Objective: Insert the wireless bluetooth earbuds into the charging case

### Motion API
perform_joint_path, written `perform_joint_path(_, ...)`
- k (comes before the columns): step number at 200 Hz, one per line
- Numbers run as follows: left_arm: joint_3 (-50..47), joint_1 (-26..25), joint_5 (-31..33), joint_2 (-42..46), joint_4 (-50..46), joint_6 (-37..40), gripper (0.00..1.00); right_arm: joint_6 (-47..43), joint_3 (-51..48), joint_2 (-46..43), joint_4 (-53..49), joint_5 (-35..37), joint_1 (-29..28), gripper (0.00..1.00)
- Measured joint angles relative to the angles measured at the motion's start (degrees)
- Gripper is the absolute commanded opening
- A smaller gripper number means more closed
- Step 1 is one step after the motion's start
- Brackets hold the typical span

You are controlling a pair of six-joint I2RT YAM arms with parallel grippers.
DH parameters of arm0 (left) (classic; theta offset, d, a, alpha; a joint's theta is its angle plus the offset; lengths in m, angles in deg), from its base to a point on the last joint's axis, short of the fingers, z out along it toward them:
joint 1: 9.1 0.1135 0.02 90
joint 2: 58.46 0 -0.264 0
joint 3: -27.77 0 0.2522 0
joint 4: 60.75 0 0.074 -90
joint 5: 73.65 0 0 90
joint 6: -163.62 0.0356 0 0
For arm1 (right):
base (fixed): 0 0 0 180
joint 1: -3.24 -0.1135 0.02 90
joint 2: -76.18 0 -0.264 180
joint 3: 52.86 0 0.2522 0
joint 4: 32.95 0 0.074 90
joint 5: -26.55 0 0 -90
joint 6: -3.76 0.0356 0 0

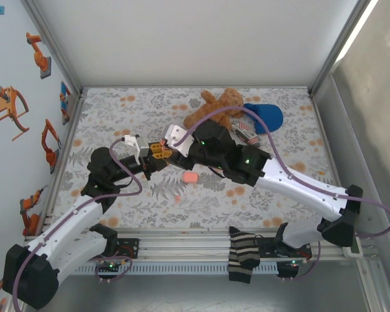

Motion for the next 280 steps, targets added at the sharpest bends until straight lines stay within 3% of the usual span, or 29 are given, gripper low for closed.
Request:
perform_joint_path(58,0.0,0.0,1.09,0.76,-0.11,0.61,0.0,2.93,-0.24,-5.95,1.86,2.05,0.02,0.76)
perform_joint_path(125,-0.13,-0.04,3.58,4.15,-0.76,2.16,0.0,5.55,-4.24,-10.97,3.67,9.57,0.02,0.99)
perform_joint_path(280,-0.37,-0.04,13.25,20.65,-18.71,8.28,0.0,13.97,-12.98,-16.09,3.78,19.82,2.6,1.0)
